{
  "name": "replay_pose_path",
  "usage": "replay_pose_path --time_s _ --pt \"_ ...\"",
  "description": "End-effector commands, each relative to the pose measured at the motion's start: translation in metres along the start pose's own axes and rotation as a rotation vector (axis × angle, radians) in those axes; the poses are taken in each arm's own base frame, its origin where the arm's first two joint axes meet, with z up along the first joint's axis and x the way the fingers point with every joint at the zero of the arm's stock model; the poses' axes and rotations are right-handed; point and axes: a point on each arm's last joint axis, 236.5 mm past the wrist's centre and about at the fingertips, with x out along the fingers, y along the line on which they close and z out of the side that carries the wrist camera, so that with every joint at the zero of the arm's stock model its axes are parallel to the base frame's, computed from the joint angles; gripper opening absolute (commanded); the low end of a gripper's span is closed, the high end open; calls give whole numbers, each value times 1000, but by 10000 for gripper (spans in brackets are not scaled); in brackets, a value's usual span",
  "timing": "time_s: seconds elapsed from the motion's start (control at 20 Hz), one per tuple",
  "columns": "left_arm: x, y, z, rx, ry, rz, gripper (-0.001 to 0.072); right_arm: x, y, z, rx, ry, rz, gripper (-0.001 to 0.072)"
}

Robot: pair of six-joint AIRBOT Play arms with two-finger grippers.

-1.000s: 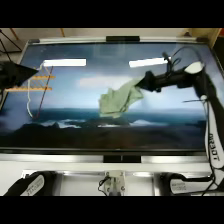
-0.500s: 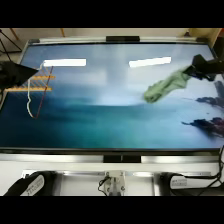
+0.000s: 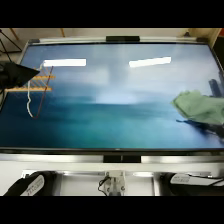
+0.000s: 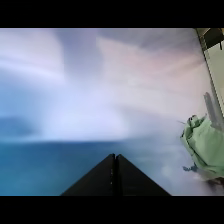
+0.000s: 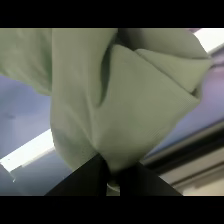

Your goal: Fold the shirts.

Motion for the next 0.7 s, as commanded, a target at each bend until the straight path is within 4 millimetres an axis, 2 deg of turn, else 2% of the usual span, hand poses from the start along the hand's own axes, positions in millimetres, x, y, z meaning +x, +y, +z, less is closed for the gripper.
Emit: replay_pose_path --time_s 0.0,0.1,0.25,0.4,0.5,0.65 --pt "0 0 0 1 1 0 32 32 -55 -70 150 195 -72 64" --pt "0 0 0 1 1 0 32 59 -72 -103 194 246 -96 64" --pt "0 0 0 1 1 0 32 91 -86 -133 241 270 -100 64" --pt "0 0 -1 0 2 0 32 108 -93 -137 239 256 -119 64" --pt "0 0 -1 -1 2 0 32 116 -96 -150 238 291 -135 64" --pt "0 -1 -4 -1 15 -4 32 121 -113 -174 219 363 -212 64"
